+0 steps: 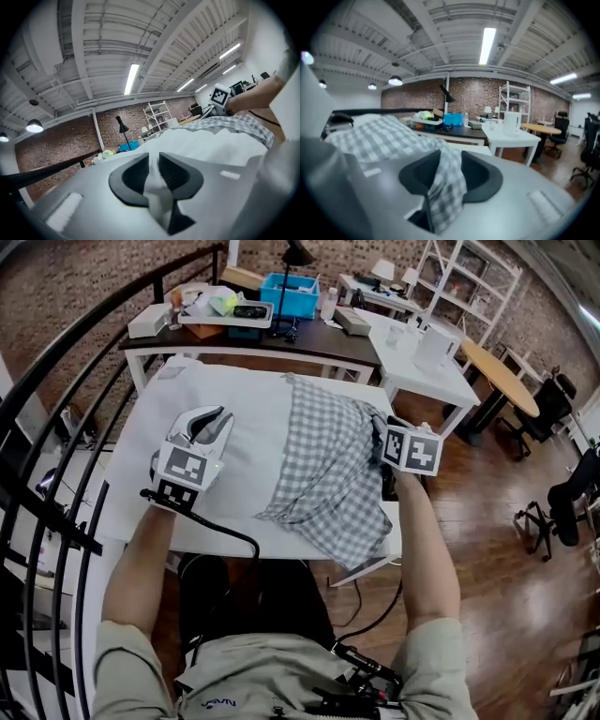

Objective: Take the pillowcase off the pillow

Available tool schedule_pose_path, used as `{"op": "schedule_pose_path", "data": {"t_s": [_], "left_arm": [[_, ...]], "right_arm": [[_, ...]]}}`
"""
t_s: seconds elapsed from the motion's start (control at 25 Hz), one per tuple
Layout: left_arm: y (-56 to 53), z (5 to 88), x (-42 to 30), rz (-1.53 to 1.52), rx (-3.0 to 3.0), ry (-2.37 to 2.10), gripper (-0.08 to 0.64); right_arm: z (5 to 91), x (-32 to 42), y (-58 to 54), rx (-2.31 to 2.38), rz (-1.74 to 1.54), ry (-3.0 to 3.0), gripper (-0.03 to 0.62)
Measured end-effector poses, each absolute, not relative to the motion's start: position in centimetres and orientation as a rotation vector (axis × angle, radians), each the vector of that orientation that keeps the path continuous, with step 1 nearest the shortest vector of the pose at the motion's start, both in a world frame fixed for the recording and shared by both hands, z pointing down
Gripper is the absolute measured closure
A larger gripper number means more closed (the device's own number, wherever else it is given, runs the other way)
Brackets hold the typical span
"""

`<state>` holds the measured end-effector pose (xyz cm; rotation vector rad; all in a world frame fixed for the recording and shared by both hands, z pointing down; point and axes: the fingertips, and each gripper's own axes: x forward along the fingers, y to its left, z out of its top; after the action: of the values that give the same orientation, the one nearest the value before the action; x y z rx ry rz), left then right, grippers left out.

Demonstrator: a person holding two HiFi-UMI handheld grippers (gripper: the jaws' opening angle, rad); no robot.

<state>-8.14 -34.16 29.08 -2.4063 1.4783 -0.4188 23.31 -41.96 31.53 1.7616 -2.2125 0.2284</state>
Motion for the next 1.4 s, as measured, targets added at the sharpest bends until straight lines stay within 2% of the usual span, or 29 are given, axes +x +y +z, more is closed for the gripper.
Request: {"op": "schedule_pose_path", "data": {"t_s": [0.16, 0.28, 0.44, 0.6, 0.76, 0.8, 0.88, 0.96, 1.12, 1.24, 1.4], "left_arm": [[-31.6, 28.5, -8.4, -0.404, -2.308, 1.451, 0.454], [-27.9, 28.2, -7.5, -0.415, -2.304, 1.367, 0.453], [-23.1, 28.1, -5.8, -0.468, -2.328, 1.275, 0.447], [-22.1, 30.8, -5.4, -0.572, -2.347, 1.269, 0.359], [-23.3, 34.9, -5.4, -0.694, -2.375, 1.275, 0.333], [-23.8, 35.5, -5.6, -0.692, -2.369, 1.291, 0.357], [-24.7, 35.4, -6.0, -0.635, -2.365, 1.331, 0.455], [-24.8, 34.2, -6.0, -0.556, -2.379, 1.353, 0.533], [-24.5, 30.6, -4.9, -0.470, -2.363, 1.330, 0.544], [-24.8, 29.6, -4.1, -0.428, -2.431, 1.313, 0.543], [-25.9, 30.1, -3.1, -0.374, -2.563, 1.312, 0.543]], "right_arm": [[26.0, 19.5, -33.7, 1.723, 0.111, -2.485, 0.446], [25.5, 16.8, -28.0, 1.685, -0.023, -2.521, 0.440], [28.3, 13.2, -23.2, 1.632, -0.078, -2.472, 0.425], [32.9, 9.7, -20.8, 1.526, -0.002, -2.462, 0.407], [37.7, 7.4, -20.9, 1.474, -0.043, -2.349, 0.379], [38.5, 7.2, -21.3, 1.471, -0.095, -2.300, 0.379], [39.1, 7.4, -21.9, 1.472, -0.210, -2.213, 0.396], [38.6, 8.1, -22.1, 1.492, -0.288, -2.168, 0.448], [36.0, 10.8, -22.7, 1.581, -0.386, -2.121, 0.531], [35.0, 13.3, -23.3, 1.661, -0.374, -2.097, 0.561], [35.2, 17.4, -25.4, 1.761, -0.317, -2.025, 0.566]]}}
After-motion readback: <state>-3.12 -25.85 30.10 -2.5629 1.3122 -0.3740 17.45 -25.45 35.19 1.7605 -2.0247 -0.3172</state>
